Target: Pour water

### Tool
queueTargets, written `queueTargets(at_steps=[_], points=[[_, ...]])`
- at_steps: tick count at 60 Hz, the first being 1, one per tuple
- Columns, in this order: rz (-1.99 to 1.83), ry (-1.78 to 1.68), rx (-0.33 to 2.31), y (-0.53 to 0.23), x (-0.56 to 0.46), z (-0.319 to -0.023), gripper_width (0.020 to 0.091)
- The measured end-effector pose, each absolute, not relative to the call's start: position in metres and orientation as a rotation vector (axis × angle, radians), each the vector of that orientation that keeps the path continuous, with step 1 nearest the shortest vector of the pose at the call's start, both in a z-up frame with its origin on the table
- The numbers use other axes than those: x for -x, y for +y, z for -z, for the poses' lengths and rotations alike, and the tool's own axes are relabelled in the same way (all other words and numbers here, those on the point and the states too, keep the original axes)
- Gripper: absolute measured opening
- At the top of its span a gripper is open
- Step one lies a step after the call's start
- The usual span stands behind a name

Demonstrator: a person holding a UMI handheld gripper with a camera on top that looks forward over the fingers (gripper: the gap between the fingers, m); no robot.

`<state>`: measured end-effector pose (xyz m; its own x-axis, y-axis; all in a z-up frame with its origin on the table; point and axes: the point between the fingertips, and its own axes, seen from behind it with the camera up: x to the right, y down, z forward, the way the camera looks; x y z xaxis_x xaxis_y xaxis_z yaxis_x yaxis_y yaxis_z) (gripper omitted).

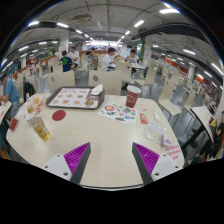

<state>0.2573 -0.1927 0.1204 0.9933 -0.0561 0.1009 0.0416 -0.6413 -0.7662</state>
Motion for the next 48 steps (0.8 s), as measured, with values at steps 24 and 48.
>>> queueTargets(at_steps=[24,48], points=[[0.089,-0.027,2.273,-0.222,-0.116,-0.089,0.0851],[0.005,-0.027,2.097,-0.122,0.042,-0.070,0.0853]])
